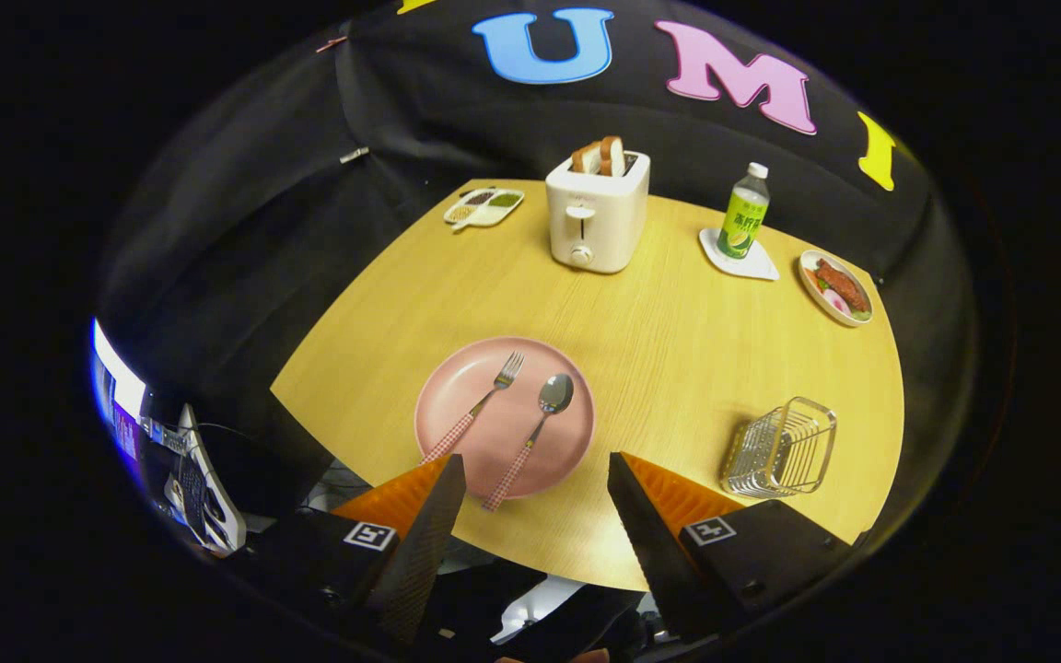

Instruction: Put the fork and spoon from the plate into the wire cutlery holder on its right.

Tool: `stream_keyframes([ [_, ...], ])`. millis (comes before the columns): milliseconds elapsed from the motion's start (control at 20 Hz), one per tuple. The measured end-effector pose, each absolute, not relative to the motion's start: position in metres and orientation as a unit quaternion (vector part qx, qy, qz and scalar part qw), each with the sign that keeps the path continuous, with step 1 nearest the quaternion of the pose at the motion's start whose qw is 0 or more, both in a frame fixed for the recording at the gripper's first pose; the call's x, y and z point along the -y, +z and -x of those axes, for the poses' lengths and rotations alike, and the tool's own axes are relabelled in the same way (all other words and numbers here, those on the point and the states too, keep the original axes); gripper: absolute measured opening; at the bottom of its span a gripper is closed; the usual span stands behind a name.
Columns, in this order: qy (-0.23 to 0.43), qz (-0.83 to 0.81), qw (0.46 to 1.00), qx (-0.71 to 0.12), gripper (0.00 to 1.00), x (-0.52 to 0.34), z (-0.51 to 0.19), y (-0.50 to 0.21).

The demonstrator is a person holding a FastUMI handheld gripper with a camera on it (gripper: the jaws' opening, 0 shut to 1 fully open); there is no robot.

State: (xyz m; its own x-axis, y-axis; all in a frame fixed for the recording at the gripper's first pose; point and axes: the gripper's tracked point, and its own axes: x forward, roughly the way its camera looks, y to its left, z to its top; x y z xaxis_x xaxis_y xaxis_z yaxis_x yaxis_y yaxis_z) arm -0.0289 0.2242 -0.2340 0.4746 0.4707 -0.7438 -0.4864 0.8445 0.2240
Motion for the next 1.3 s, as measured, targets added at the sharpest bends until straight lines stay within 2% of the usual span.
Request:
stream_keyframes([
  [300, 0.261, 0.019, 0.833, -0.488, 0.89, -0.256, 0.03, -0.292],
  [450, 0.254, 0.026, 0.824, -0.505, 0.8, -0.262, 0.026, -0.31],
  [800, 0.233, 0.013, 0.807, -0.543, 0.77, -0.274, 0.02, -0.338],
  [900, 0.232, 0.006, 0.796, -0.559, 0.73, -0.278, 0.023, -0.346],
  [1150, 0.218, 0.01, 0.783, -0.583, 0.57, -0.284, 0.025, -0.36],
  [1200, 0.211, 0.016, 0.785, -0.582, 0.5, -0.281, 0.021, -0.361],
  [1250, 0.207, 0.012, 0.784, -0.584, 0.33, -0.278, 0.02, -0.358],
  [1300, 0.198, 0.004, 0.783, -0.59, 0.28, -0.276, 0.021, -0.362],
])
